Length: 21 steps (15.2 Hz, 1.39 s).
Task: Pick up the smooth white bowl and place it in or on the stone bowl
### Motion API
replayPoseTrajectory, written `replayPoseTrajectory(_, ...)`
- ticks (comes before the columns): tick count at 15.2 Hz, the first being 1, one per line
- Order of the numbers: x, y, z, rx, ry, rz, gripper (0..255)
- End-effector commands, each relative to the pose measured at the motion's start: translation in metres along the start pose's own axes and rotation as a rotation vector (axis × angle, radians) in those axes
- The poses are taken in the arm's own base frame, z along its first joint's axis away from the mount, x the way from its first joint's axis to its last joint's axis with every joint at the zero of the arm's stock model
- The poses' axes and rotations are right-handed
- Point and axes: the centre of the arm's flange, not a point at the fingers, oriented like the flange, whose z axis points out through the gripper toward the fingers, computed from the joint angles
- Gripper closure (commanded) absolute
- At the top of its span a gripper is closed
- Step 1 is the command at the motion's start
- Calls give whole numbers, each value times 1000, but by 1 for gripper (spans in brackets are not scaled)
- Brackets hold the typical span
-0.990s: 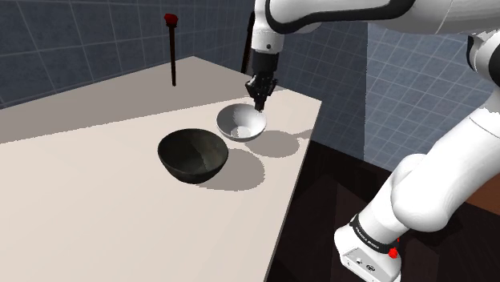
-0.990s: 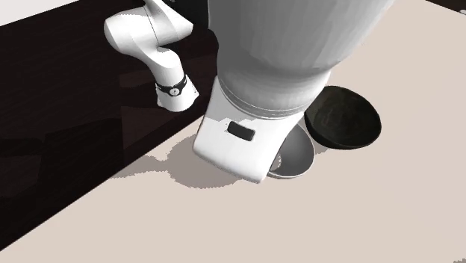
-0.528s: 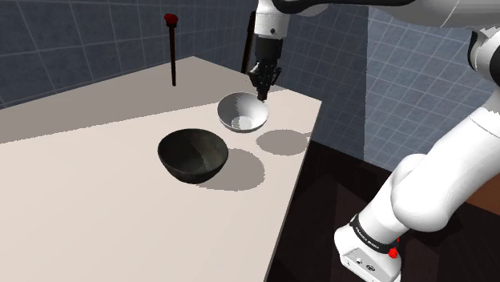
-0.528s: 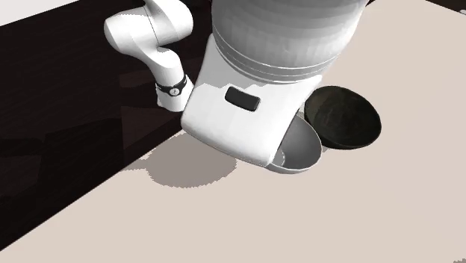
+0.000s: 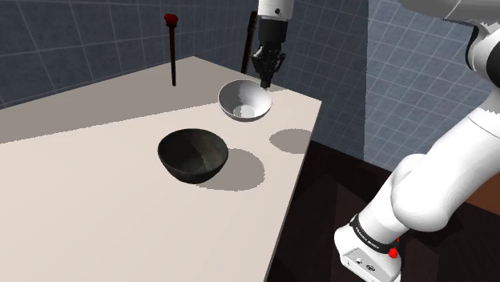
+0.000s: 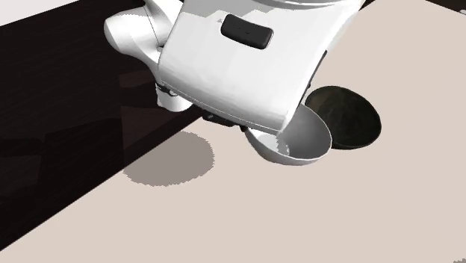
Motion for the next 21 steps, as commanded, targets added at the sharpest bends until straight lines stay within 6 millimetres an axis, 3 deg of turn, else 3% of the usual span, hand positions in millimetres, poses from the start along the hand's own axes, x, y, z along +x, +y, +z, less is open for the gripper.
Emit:
replayPoseTrajectory(1, -1, 0, -10, 0, 0, 0, 255)
replayPoseTrajectory(4, -3, 0, -23, 0, 0, 0, 255)
replayPoseTrajectory(18, -31, -181, -67, 0, 0, 0, 255)
replayPoseTrajectory(21, -28, -181, -52, 0, 0, 0, 255)
